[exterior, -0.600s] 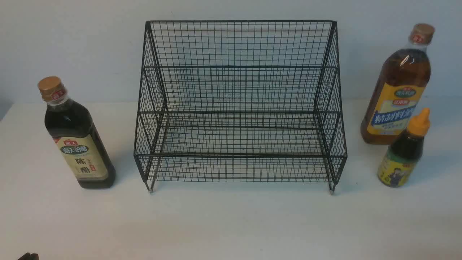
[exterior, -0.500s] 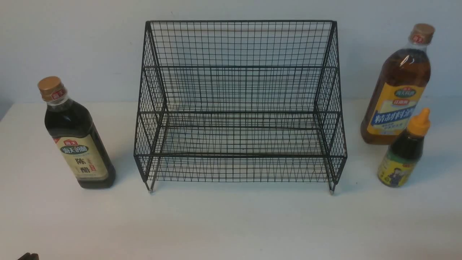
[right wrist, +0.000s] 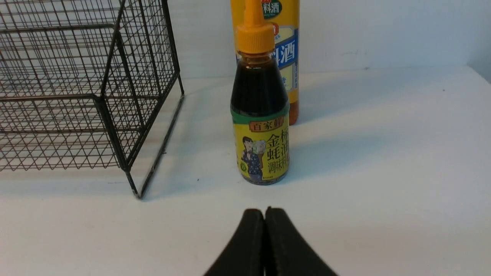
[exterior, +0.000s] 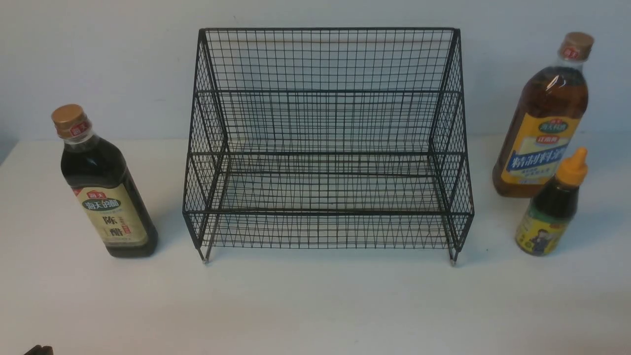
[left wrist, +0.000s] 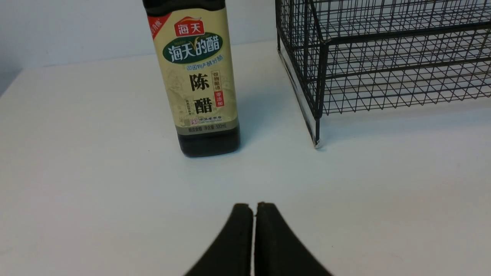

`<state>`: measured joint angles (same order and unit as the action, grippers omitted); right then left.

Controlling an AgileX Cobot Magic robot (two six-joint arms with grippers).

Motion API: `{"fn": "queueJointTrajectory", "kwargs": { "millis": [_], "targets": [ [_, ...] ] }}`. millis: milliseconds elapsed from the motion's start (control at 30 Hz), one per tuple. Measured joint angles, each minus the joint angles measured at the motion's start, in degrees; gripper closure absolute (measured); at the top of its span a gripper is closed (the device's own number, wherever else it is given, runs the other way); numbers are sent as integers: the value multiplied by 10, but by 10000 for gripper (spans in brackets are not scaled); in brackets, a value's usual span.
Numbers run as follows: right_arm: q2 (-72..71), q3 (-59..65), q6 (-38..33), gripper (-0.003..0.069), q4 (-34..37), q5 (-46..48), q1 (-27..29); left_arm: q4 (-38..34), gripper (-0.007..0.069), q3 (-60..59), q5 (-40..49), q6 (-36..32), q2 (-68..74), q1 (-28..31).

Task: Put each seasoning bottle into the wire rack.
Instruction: Use the left arm to grab the condiment bottle closest to it

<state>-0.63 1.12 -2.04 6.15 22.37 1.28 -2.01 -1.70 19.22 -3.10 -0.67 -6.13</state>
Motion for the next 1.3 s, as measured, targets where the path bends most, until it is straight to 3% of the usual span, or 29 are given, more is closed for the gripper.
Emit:
{"fn": "queueJointTrajectory", "kwargs": {
  "millis": [267, 433, 700, 833, 1133, 1300],
  "targets": [
    [0, 0, 0, 672, 0, 0, 0, -1, 629, 0, -17, 1, 0, 0],
    [0, 0, 0, 672, 0, 0, 0, -46, 629, 0, -175, 24, 0, 0],
    [0, 0, 0, 672, 0, 0, 0, -55, 629, 0, -458, 26, 4, 0],
    [0, 0, 0, 672, 0, 0, 0, -57, 629, 29, -460, 26, 40, 0],
    [0, 0, 1, 672, 5, -5, 0, -57, 629, 207, -321, 26, 250, 0],
    [0, 5, 33, 672, 117, -99, 0, -57, 629, 241, -313, 26, 371, 0]
  ]
}}
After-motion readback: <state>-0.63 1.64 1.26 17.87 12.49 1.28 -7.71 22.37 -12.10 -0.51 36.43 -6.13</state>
